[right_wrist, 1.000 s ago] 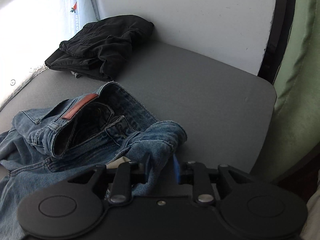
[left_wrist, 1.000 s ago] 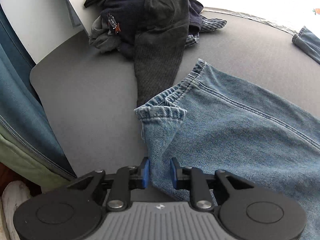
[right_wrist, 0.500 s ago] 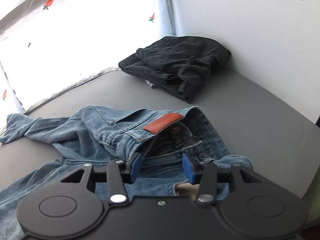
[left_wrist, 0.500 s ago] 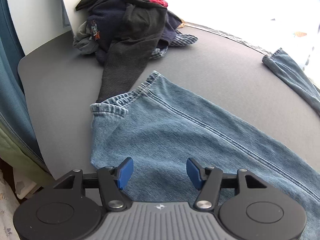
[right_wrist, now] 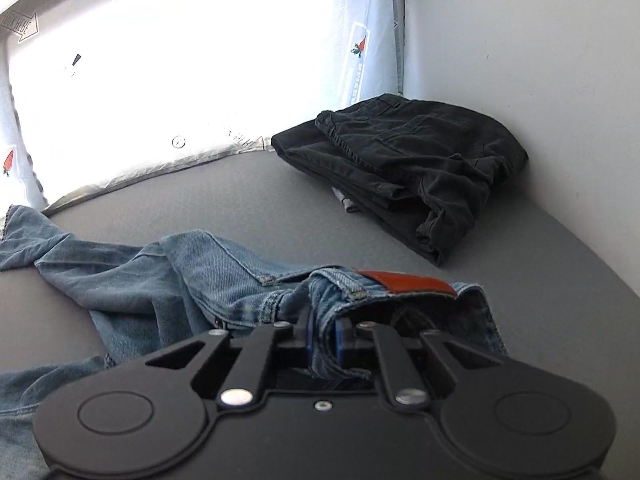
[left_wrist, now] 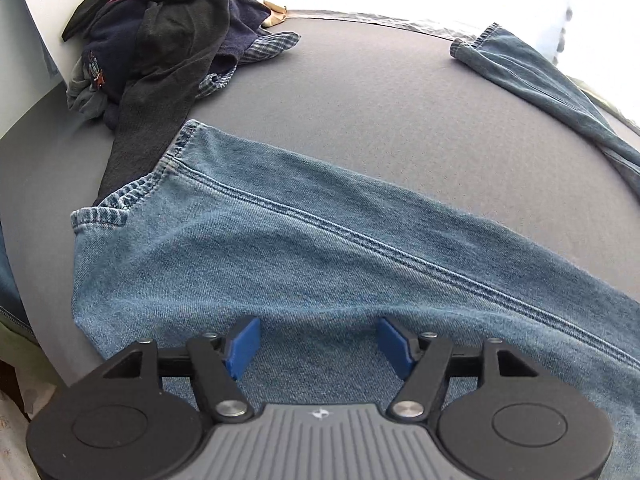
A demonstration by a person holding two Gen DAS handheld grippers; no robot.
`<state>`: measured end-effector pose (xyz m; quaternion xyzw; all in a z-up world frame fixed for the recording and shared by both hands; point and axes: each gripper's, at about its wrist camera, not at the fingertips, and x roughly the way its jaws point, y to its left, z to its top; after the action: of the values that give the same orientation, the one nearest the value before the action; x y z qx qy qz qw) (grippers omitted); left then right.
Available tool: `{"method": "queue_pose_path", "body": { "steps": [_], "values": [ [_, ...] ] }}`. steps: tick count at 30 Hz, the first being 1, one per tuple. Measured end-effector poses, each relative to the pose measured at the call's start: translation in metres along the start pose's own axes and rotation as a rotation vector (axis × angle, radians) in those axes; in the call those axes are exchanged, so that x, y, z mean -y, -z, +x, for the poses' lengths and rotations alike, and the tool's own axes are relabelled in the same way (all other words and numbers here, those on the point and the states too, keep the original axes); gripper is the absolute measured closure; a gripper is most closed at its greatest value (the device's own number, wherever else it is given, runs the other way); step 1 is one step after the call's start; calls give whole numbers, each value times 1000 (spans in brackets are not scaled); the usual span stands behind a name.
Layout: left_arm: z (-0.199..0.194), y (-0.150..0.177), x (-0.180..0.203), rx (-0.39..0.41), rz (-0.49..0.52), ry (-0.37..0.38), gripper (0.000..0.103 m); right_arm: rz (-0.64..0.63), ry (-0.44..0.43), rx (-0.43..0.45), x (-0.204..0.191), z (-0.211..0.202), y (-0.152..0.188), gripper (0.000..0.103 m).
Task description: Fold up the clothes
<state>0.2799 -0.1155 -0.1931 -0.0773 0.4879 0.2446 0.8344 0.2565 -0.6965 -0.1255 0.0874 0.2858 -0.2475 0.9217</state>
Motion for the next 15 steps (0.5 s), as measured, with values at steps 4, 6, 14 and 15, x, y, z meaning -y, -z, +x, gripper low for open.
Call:
{"method": "queue_pose_path", "body": {
  "steps": [4,6,14,15],
  "values": [
    [13,-16,10,0,-42,-28,28,54,74,67,21,42,-49,94],
    [20,-21,18,-8,-32,-44,21,99,114,37,34,81,-66,94],
    [27,-28,23,-33,-60,-136,7,116,173,-162,53,174,-50,90],
    [29,-28,22,-37,-73,-143,3,100,175,-169,51,177,-46,87]
  ]
}}
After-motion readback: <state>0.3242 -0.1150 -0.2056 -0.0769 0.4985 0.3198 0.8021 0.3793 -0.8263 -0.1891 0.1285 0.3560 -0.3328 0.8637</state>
